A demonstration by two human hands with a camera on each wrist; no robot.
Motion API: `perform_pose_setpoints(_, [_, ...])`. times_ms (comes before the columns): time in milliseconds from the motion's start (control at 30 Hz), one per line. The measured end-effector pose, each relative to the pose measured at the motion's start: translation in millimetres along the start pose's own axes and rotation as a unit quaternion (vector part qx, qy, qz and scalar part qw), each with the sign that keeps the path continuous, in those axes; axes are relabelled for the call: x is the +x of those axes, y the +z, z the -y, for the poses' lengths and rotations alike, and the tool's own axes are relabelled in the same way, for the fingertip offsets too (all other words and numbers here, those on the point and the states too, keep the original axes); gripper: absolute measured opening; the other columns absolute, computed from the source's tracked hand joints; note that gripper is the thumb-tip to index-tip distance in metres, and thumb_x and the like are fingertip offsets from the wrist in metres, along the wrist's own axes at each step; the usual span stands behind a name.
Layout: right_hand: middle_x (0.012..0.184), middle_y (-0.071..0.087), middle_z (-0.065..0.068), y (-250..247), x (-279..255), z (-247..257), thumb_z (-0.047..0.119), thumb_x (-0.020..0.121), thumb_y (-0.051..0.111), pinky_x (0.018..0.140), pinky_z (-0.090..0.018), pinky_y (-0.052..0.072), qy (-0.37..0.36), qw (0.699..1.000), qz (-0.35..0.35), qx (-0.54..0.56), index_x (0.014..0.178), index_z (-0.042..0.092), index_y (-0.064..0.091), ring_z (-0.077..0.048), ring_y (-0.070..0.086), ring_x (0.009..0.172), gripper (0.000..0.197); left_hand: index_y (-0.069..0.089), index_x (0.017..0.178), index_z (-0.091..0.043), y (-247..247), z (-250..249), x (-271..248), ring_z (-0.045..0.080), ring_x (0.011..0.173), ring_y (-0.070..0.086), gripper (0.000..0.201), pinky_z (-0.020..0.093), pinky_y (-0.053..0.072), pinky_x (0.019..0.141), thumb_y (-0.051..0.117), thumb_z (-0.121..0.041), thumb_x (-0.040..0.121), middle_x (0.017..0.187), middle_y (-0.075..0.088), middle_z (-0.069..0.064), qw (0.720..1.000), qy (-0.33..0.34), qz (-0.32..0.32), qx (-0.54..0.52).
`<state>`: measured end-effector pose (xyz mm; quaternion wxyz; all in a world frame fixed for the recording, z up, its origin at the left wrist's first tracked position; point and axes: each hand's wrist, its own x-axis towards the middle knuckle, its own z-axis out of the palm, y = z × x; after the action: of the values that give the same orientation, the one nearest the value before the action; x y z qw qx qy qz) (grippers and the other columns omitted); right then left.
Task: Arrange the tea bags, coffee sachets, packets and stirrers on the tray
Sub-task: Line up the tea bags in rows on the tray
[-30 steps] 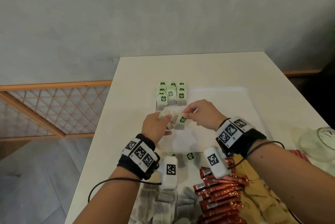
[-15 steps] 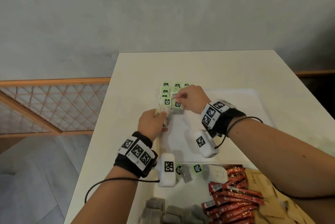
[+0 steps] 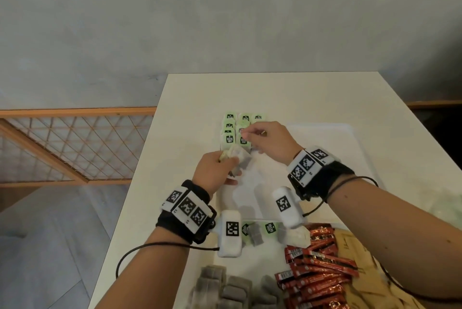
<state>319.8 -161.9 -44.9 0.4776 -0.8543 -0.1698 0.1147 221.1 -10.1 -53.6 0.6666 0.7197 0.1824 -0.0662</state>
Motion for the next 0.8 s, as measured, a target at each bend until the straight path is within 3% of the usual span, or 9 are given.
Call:
perform_pose_setpoints(100, [0.090, 0.072, 0.011, -3, -25, 1, 0.042, 0.088, 0.065, 0.079, -0.026, 0.052, 0.007, 0.998, 0.038, 0.044, 0.095, 0.031, 0.075, -0.007, 0.065, 0.087, 0.016, 0.069, 0.093, -0.009, 9, -4, -9, 0.016, 0.069, 0.065, 0.009, 0.024, 0.055, 0.056, 0.061, -0.012, 0.093, 0.075, 0.070, 0.007, 1.000, 0.012, 0.017, 0.017])
perform_pose_setpoints(167, [0.087, 0.072, 0.009, -5, -37, -4, 0.038, 0.088, 0.068, 0.080, -0.027, 0.051, -0.006, 0.999, 0.034, 0.032, 0.093, 0.027, 0.075, -0.007, 0.064, 0.083, 0.014, 0.070, 0.098, -0.010, 14, -6, -14, 0.016, 0.071, 0.065, 0.011, 0.025, 0.054, 0.056, 0.062, -0.014, 0.092, 0.077, 0.070, 0.009, 0.999, 0.021, 0.023, 0.024])
perform_pose_setpoints(333, [0.071, 0.064, 0.008, -16, -62, -10, 0.023, 0.084, 0.074, 0.070, -0.024, 0.046, -0.005, 0.999, -0.023, 0.026, 0.079, 0.013, 0.070, -0.006, 0.055, 0.066, 0.012, 0.069, 0.103, -0.011, 25, -12, -28, 0.012, 0.065, 0.064, 0.015, 0.024, 0.054, 0.054, 0.064, -0.018, 0.091, 0.079, 0.070, 0.007, 0.999, 0.031, 0.009, 0.040])
perform_pose_setpoints(467, [0.066, 0.062, 0.005, -25, -80, -11, 0.026, 0.082, 0.077, 0.065, -0.025, 0.046, 0.017, 0.997, -0.079, 0.012, 0.071, 0.013, 0.065, -0.011, 0.056, 0.064, 0.020, 0.069, 0.099, -0.005, 34, -12, -37, 0.006, 0.047, 0.058, 0.019, 0.020, 0.045, 0.041, 0.068, -0.020, 0.089, 0.080, 0.074, 0.005, 0.999, 0.001, -0.038, 0.020])
perform_pose_setpoints(567, [0.064, 0.059, 0.004, -23, -94, -12, 0.024, 0.083, 0.073, 0.065, -0.028, 0.045, 0.035, 0.996, -0.087, 0.009, 0.066, 0.016, 0.059, -0.012, 0.054, 0.061, 0.024, 0.072, 0.094, -0.002, 47, -13, -50, 0.007, 0.050, 0.058, 0.020, 0.019, 0.046, 0.043, 0.066, -0.020, 0.090, 0.082, 0.073, 0.007, 1.000, 0.000, -0.017, -0.007])
perform_pose_setpoints(667, [0.065, 0.061, 0.003, -16, -105, -11, 0.022, 0.085, 0.070, 0.065, -0.030, 0.046, 0.029, 0.995, -0.090, 0.009, 0.069, 0.014, 0.060, -0.013, 0.055, 0.061, 0.021, 0.073, 0.094, -0.003, 58, -15, -58, 0.009, 0.056, 0.061, 0.021, 0.020, 0.049, 0.045, 0.060, -0.020, 0.094, 0.080, 0.070, 0.006, 1.000, 0.013, -0.002, -0.003])
perform_pose_setpoints(800, [0.083, 0.073, -0.001, -12, -113, -9, 0.031, 0.097, 0.053, 0.079, -0.043, 0.056, 0.025, 0.995, -0.091, 0.041, 0.085, 0.017, 0.072, -0.018, 0.069, 0.074, 0.027, 0.074, 0.099, -0.009, 62, -15, -62, 0.009, 0.064, 0.064, 0.023, 0.022, 0.052, 0.049, 0.059, -0.026, 0.096, 0.077, 0.070, 0.001, 0.999, 0.037, -0.010, -0.001])
